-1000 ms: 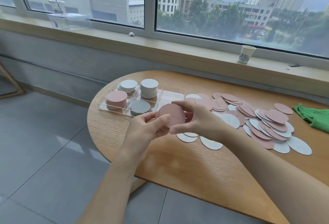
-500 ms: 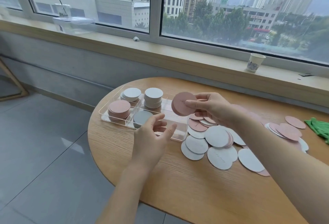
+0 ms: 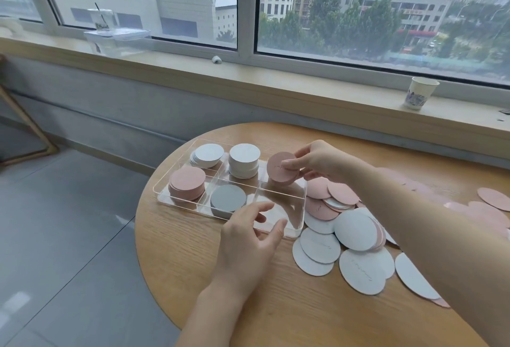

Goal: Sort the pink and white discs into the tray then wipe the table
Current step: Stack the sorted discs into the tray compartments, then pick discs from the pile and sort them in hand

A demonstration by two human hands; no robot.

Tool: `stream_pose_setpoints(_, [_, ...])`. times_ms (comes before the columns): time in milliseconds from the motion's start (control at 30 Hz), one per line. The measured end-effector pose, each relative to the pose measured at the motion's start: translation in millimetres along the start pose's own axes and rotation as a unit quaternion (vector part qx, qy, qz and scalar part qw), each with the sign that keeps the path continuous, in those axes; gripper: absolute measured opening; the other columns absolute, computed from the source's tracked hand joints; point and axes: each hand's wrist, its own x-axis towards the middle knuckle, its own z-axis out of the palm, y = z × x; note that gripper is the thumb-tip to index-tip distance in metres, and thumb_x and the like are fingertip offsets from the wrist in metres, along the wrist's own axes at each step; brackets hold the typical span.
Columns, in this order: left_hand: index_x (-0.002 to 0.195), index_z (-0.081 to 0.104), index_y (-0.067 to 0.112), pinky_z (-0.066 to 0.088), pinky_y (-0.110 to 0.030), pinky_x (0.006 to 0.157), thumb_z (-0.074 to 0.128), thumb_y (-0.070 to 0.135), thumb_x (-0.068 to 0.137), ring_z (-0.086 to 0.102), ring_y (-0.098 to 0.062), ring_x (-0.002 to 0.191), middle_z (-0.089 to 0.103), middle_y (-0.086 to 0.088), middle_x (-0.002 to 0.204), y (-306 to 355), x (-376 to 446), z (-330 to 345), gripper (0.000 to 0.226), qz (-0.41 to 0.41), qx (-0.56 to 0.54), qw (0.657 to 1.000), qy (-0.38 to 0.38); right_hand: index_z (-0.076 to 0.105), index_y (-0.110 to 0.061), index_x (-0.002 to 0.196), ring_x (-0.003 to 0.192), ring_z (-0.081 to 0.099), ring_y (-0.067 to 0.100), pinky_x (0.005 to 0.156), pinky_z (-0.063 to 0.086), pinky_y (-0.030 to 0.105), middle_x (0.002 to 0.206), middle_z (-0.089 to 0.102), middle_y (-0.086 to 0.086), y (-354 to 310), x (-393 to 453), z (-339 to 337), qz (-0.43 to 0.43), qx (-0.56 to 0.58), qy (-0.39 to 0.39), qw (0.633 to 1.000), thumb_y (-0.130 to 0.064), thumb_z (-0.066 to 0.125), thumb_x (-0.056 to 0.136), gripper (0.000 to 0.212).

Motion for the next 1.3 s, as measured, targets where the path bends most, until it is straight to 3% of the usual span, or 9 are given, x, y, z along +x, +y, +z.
stream_pose_setpoints(167, [0.113,0.073,0.032,0.048,-0.01,0.071,0.085,0.033,0.085,0.064,0.0,0.086,0.066,0.021,0.097,-3.0,-3.3,0.6,0.031,-0.003,-0.004,1.0,0.004,0.072,0.009,0.104,0.06,0.067,0.013,0.056,0.054,0.021,0.084,0.072,0.012,-3.6,7.1,2.5,0.034,-0.014,-0.006,0.999,-0.018,0.082,0.084,0.036])
stream_pose_setpoints(267, [0.114,0.072,0.034,0.05,-0.013,0.072,0.085,0.033,0.084,0.064,0.0,0.088,0.067,0.023,0.099,-3.4,-6.3,-0.5,0.032,-0.006,-0.012,1.0,0.008,0.073,0.008,0.102,0.067,0.071,0.02,0.072,0.063,0.034,0.089,0.076,0.015,-4.0,9.7,2.7,0.04,-0.06,-0.003,0.997,-0.023,0.083,0.084,0.037])
stream_pose_setpoints(333, [0.113,0.072,0.035,0.049,-0.012,0.072,0.085,0.032,0.084,0.063,0.001,0.091,0.067,0.024,0.099,-3.0,-7.2,-0.9,0.033,-0.004,-0.011,1.0,0.009,0.074,0.005,0.096,0.078,0.074,0.026,0.08,0.063,0.041,0.092,0.076,0.018,-6.1,10.8,4.2,0.033,-0.119,0.004,0.992,-0.027,0.084,0.083,0.036])
stream_pose_setpoints(433, [0.113,0.072,0.035,0.05,-0.014,0.072,0.086,0.031,0.084,0.063,0.001,0.089,0.066,0.025,0.098,-2.8,-7.5,-0.9,0.032,-0.008,-0.017,1.0,0.009,0.074,-0.001,0.092,0.073,0.07,0.023,0.063,0.059,0.028,0.085,0.072,0.014,-9.7,3.9,11.7,-0.004,-0.262,0.036,0.965,-0.036,0.079,0.086,0.037])
stream_pose_setpoints(500, [0.112,0.073,0.034,0.051,-0.015,0.072,0.086,0.031,0.084,0.064,0.0,0.087,0.067,0.025,0.098,-3.2,-7.3,-0.6,0.032,-0.014,-0.025,1.0,0.009,0.072,0.0,0.098,0.079,0.066,0.026,0.069,0.054,0.033,0.093,0.073,0.017,-5.5,1.8,15.6,-0.049,-0.328,0.075,0.94,-0.044,0.076,0.086,0.046])
stream_pose_setpoints(633, [0.113,0.072,0.034,0.052,-0.016,0.072,0.086,0.031,0.084,0.064,0.0,0.087,0.067,0.024,0.098,-3.6,-6.2,-1.3,0.033,-0.017,-0.03,0.999,0.008,0.066,-0.012,0.126,0.114,0.06,0.023,0.096,0.048,0.037,0.125,0.068,0.005,7.4,-9.9,16.7,-0.113,-0.311,0.102,0.938,-0.049,0.075,0.086,0.055])
stream_pose_setpoints(933, [0.113,0.073,0.03,0.053,-0.019,0.075,0.085,0.03,0.084,0.064,-0.002,0.086,0.064,0.024,0.099,0.3,-8.7,-1.2,0.032,0.016,0.002,1.0,0.003,0.066,-0.027,0.123,0.123,0.052,0.016,0.104,0.043,0.041,0.128,0.063,-0.008,45.4,-88.7,8.7,-0.171,-0.317,0.148,0.921,-0.061,0.06,0.089,0.049])
stream_pose_setpoints(1133, [0.113,0.072,0.027,0.048,-0.011,0.072,0.085,0.027,0.084,0.061,0.005,0.09,0.062,0.026,0.096,12.7,-34.7,5.3,0.032,0.062,0.026,0.997,-0.036,0.067,-0.029,0.12,0.119,0.046,0.0,0.091,0.038,0.023,0.123,0.058,-0.021,89.6,-176.4,14.4,-0.147,-0.316,0.168,0.922,-0.054,0.062,0.093,0.037])
stream_pose_setpoints(1300, [0.115,0.072,0.028,0.044,-0.007,0.078,0.086,0.027,0.082,0.06,0.008,0.087,0.061,0.028,0.094,27.9,-70.2,22.9,0.036,0.073,0.028,0.993,-0.09,0.066,-0.031,0.121,0.115,0.048,0.007,0.085,0.036,0.025,0.119,0.055,-0.017,120.5,-218.2,21.3,-0.068,-0.294,0.2,0.932,-0.061,0.065,0.087,0.045])
